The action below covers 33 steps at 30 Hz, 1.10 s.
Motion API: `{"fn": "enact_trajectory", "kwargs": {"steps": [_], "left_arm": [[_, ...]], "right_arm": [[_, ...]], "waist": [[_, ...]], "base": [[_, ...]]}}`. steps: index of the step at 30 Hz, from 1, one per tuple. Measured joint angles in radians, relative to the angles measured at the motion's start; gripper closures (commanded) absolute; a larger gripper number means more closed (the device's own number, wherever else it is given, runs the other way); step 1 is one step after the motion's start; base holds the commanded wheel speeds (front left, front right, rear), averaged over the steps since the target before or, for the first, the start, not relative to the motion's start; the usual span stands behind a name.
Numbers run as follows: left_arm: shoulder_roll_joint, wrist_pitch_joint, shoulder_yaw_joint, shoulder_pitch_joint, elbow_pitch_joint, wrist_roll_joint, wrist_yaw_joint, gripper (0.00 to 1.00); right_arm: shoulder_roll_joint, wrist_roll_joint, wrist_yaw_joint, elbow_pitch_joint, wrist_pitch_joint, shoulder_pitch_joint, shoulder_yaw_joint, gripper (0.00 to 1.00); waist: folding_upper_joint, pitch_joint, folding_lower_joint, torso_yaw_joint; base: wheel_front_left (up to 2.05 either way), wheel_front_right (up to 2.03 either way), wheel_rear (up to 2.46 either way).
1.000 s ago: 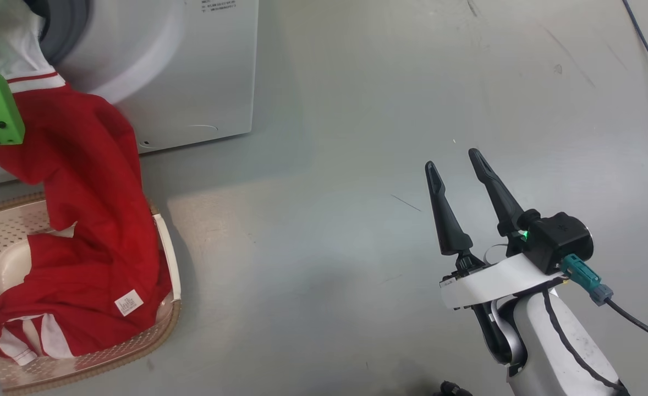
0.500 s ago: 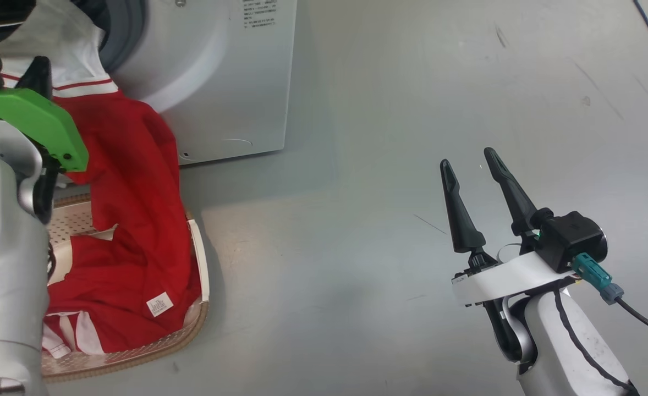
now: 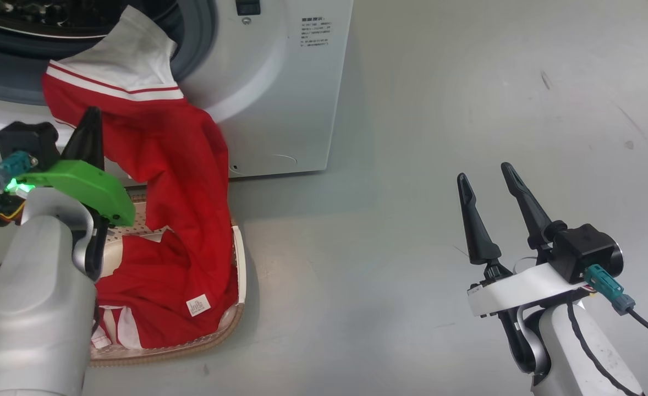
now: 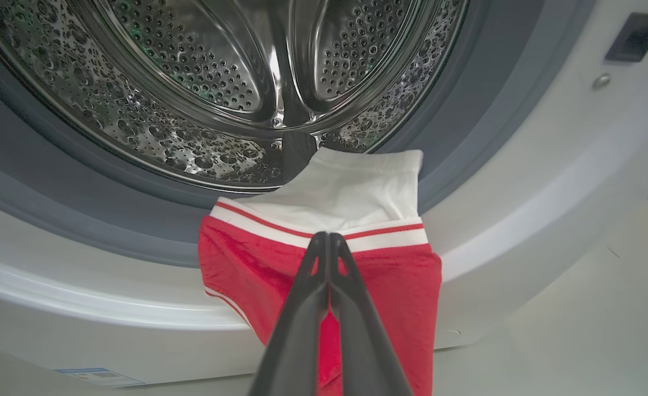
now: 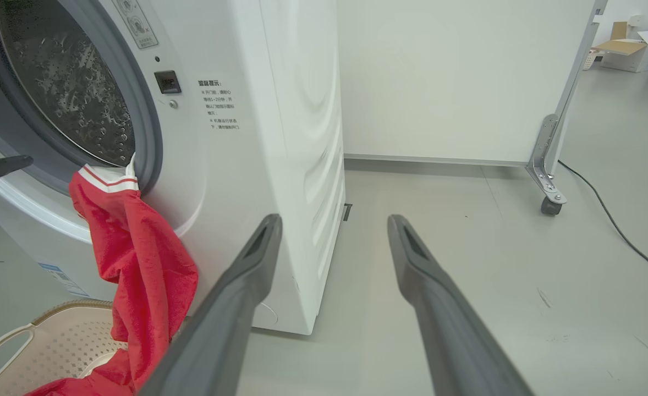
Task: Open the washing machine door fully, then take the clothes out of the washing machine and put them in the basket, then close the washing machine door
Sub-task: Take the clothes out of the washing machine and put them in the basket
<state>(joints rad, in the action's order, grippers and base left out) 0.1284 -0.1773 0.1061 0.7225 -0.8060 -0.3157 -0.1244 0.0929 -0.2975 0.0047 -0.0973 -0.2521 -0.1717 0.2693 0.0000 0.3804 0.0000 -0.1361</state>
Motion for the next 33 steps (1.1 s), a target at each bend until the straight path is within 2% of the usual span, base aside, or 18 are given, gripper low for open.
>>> {"fn": "enact_trajectory", "kwargs": {"steps": [10,11,12,20,33], "left_arm": [[-0.003,-0.054,0.022,-0.116,0.052,0.002,0.000,0.99],[-0.004,-0.057,0.022,-0.125,0.061,0.002,0.000,0.64],[-0.005,-0.063,0.023,-0.134,0.070,0.002,0.000,0.00],[-0.028,-0.071,0.020,-0.193,0.122,0.000,0.000,0.00],[-0.028,-0.072,0.019,-0.246,0.190,0.001,0.000,0.00]], "right_arm": [[0.002,0.001,0.001,0.000,0.000,0.020,0.008,0.00],[0.002,0.001,0.001,0.000,0.000,0.020,0.009,0.00],[0.002,0.001,0.001,0.001,0.000,0.020,0.009,0.00],[0.003,0.001,0.002,0.002,0.000,0.023,0.009,0.00],[0.003,0.001,0.002,0.006,0.000,0.037,0.014,0.00]], "waist": [[0.0000,-0.042,0.0000,0.044],[0.0000,-0.045,0.0000,0.046],[0.0000,-0.048,0.0000,0.047],[0.0000,-0.055,0.0000,0.053],[0.0000,-0.054,0.0000,0.046]], "base": [[0.00,0.00,0.00],[0.00,0.00,0.00],[0.00,0.00,0.00],[0.00,0.00,0.00],[0.00,0.00,0.00]]}}
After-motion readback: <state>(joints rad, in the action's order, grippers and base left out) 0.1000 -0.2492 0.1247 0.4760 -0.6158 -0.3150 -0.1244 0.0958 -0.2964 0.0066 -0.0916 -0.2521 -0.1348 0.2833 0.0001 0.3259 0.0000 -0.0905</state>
